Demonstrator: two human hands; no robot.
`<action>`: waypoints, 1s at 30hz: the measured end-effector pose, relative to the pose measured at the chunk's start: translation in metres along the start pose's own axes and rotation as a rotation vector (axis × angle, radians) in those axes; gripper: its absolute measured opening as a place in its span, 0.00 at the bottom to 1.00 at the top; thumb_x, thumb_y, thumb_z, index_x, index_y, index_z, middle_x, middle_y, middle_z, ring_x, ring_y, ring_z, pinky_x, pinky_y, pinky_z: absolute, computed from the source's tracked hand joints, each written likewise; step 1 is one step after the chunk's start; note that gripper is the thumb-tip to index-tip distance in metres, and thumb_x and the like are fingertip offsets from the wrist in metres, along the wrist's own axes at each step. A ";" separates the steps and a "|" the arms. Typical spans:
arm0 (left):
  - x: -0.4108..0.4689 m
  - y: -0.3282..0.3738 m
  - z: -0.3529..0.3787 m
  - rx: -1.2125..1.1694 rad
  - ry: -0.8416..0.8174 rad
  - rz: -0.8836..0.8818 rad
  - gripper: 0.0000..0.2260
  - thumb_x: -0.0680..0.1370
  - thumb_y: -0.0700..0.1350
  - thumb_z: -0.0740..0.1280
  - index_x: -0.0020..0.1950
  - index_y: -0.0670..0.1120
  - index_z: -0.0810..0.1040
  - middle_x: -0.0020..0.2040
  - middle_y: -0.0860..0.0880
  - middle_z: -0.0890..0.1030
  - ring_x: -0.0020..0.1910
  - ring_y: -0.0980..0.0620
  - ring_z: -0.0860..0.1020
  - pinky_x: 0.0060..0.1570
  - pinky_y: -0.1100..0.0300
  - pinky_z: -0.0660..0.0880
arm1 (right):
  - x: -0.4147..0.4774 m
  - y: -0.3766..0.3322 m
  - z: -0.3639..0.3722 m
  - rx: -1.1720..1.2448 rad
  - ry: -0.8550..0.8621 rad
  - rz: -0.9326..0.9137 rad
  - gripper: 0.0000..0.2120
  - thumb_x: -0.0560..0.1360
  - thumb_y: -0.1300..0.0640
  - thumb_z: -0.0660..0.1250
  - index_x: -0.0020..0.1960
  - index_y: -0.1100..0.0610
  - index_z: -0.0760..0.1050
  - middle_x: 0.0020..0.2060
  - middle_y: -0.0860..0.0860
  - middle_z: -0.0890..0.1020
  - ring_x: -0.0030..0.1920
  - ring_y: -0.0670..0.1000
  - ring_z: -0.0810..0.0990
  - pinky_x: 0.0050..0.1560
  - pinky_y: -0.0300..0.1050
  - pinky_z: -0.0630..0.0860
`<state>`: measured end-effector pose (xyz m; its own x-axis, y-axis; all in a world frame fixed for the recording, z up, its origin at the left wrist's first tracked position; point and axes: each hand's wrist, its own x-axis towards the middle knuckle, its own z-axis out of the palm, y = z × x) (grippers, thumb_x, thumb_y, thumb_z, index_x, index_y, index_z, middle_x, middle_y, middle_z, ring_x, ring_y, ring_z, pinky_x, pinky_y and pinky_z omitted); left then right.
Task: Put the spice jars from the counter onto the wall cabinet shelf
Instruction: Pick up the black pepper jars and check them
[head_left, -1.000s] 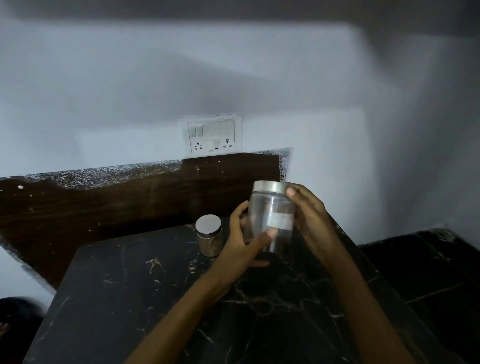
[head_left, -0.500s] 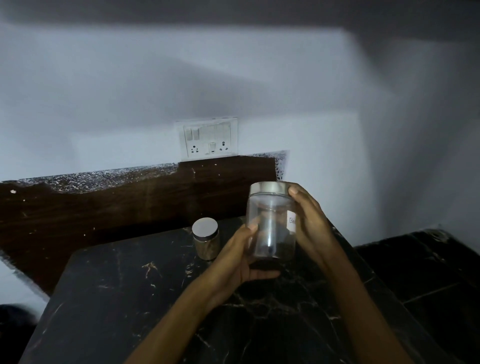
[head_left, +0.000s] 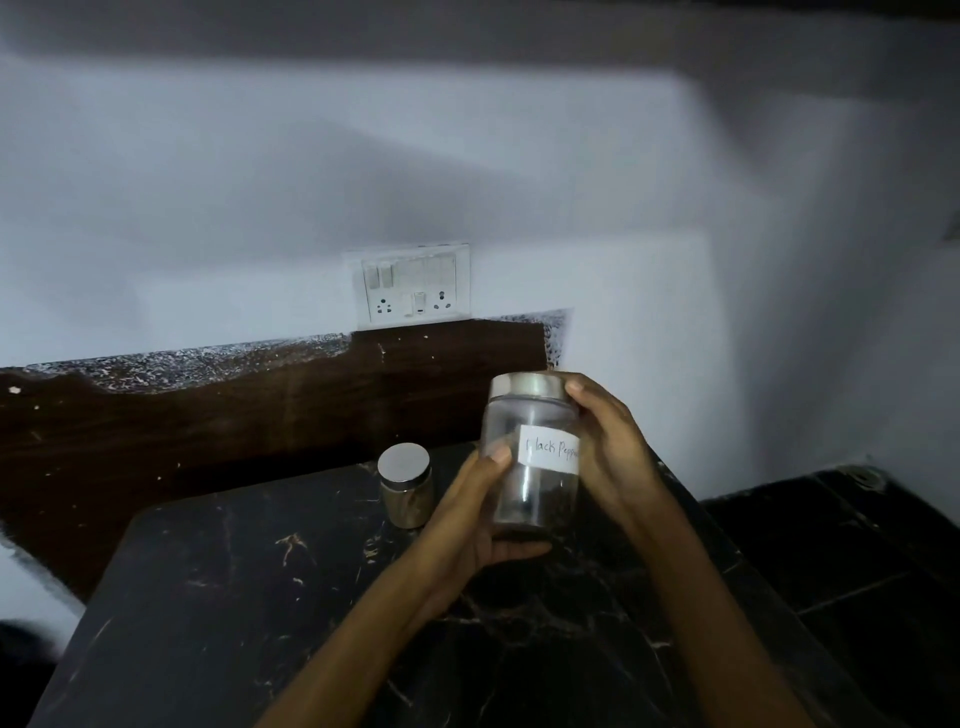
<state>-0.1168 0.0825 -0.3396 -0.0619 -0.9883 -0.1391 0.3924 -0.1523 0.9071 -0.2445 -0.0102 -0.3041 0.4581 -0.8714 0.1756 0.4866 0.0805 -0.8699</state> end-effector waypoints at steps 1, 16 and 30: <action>0.000 0.000 0.001 0.016 0.022 -0.004 0.27 0.64 0.65 0.69 0.61 0.59 0.72 0.55 0.48 0.82 0.50 0.48 0.83 0.43 0.53 0.80 | 0.000 0.000 -0.001 -0.027 0.018 -0.017 0.14 0.70 0.54 0.64 0.51 0.61 0.79 0.46 0.57 0.81 0.47 0.55 0.79 0.50 0.48 0.75; 0.003 0.005 0.016 0.000 0.110 0.065 0.31 0.63 0.70 0.62 0.61 0.55 0.75 0.53 0.48 0.84 0.52 0.48 0.82 0.44 0.53 0.80 | -0.005 -0.007 0.011 -0.062 0.045 -0.065 0.09 0.68 0.56 0.68 0.46 0.59 0.81 0.44 0.56 0.82 0.44 0.53 0.81 0.43 0.42 0.80; 0.014 0.058 0.032 0.195 0.104 0.265 0.24 0.69 0.67 0.59 0.61 0.60 0.74 0.58 0.50 0.81 0.56 0.50 0.80 0.53 0.47 0.79 | 0.006 -0.048 0.025 -0.142 0.109 -0.061 0.27 0.66 0.45 0.69 0.63 0.53 0.73 0.53 0.52 0.83 0.51 0.50 0.83 0.44 0.41 0.81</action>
<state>-0.1238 0.0602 -0.2759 0.1166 -0.9899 0.0809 0.1993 0.1031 0.9745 -0.2464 -0.0071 -0.2495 0.3441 -0.9204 0.1854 0.3976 -0.0361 -0.9168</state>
